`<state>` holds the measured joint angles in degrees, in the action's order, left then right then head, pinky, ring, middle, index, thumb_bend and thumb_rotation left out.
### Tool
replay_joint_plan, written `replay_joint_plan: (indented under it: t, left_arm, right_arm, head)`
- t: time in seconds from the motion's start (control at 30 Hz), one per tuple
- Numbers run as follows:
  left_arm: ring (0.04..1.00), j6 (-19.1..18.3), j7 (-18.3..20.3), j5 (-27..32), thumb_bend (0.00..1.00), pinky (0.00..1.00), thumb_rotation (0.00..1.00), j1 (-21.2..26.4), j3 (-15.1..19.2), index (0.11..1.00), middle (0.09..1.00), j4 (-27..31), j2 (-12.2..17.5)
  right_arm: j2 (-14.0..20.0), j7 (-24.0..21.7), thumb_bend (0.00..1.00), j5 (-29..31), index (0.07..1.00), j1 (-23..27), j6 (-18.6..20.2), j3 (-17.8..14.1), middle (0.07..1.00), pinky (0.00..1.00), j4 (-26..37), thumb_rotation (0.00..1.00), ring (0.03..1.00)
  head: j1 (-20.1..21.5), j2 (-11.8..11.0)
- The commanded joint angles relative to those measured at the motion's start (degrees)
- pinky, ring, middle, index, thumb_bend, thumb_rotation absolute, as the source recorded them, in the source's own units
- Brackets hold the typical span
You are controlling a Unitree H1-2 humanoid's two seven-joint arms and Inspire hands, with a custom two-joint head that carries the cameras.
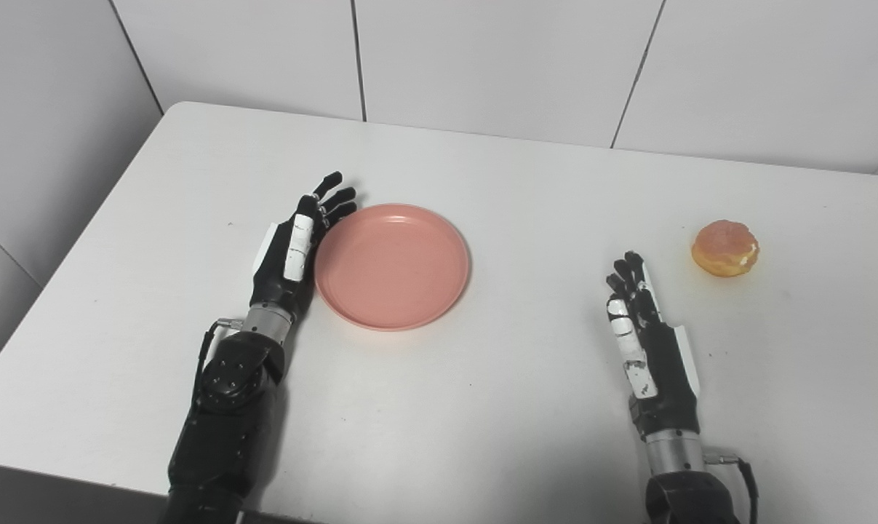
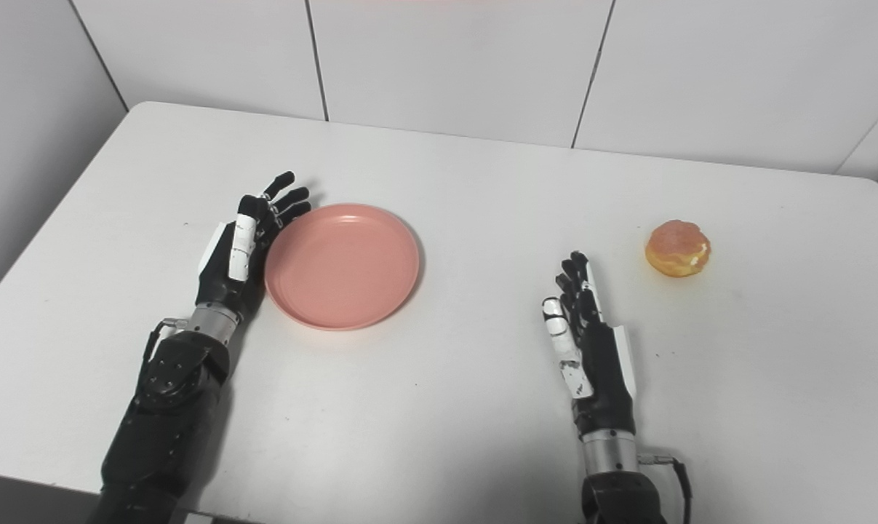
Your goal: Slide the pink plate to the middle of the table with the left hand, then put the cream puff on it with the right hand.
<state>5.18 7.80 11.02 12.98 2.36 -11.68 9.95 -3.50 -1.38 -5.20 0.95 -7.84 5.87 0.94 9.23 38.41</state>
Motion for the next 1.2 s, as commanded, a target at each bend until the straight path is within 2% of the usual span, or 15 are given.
replay_joint_plan:
  t: [0.0,0.1,0.13,0.27,0.37,0.5,0.73,0.87,1.17]
  left_arm:
    - [0.854,-0.8,1.5,0.2,0.8,0.86,1.0,-3.4,-2.1,0.861,0.852,-0.2,-2.9]
    - [0.862,-1.6,1.7,0.0,0.82,0.87,1.0,-4.5,-2.6,0.874,0.862,1.5,-3.5]
    - [0.875,-1.9,2.0,0.1,0.82,0.89,1.0,-4.8,-2.8,0.888,0.876,2.1,-3.6]
    - [0.903,-2.6,3.6,1.4,0.81,0.92,1.0,-6.0,-3.1,0.911,0.9,4.0,-3.9]
    - [0.899,-3.2,3.4,1.4,0.8,0.91,1.0,-6.5,-2.9,0.91,0.899,4.9,-4.5]
    - [0.895,-3.9,3.3,1.8,0.8,0.9,1.0,-7.0,-3.1,0.909,0.896,5.7,-5.1]
    - [0.923,-5.4,6.0,4.1,0.78,0.94,1.0,-8.8,-4.7,0.915,0.912,8.5,-5.8]
    - [0.919,-7.1,5.5,4.2,0.8,0.94,1.0,-9.9,-5.6,0.918,0.906,10.7,-6.7]
    - [0.977,-6.4,5.9,5.0,0.83,1.0,0.99,-11.3,-6.5,0.985,0.975,11.9,-8.1]
  right_arm:
    - [-0.7,0.7,0.65,-0.1,0.979,0.9,-0.2,0.1,0.964,0.97,0.6,0.88,0.955]
    - [-0.8,1.0,0.62,-0.4,0.977,1.1,-0.2,0.1,0.957,0.97,0.7,0.88,0.948]
    - [-0.8,1.1,0.62,-0.6,0.976,1.2,-0.2,0.1,0.954,0.96,0.7,0.88,0.943]
    - [-1.1,1.8,0.63,-1.5,0.975,1.6,0.0,0.2,0.954,0.96,0.3,0.87,0.936]
    - [-1.4,2.2,0.64,-2.1,0.973,2.1,0.1,0.4,0.957,0.97,-0.2,0.86,0.937]
    - [-1.9,3.1,0.66,-3.6,0.965,2.4,0.8,0.7,0.95,0.97,-0.5,0.88,0.94]
    - [-2.0,4.1,0.64,-5.9,0.965,2.7,0.8,1.0,0.946,1.0,-0.7,0.92,0.947]
    - [-2.1,4.0,0.63,-5.2,0.963,2.7,0.9,0.8,0.947,1.0,-0.6,0.9,0.951]
    - [-1.8,3.8,0.66,-4.4,0.962,2.6,0.5,0.7,0.946,0.96,-0.6,0.9,0.934]
  head:
    - [0.0,-0.1]
    - [1.3,0.5]
    - [3.0,1.0]
    - [5.2,1.2]
    - [6.6,1.4]
    - [8.2,1.4]
    - [8.1,1.4]
    - [7.5,1.4]
    - [7.0,1.6]
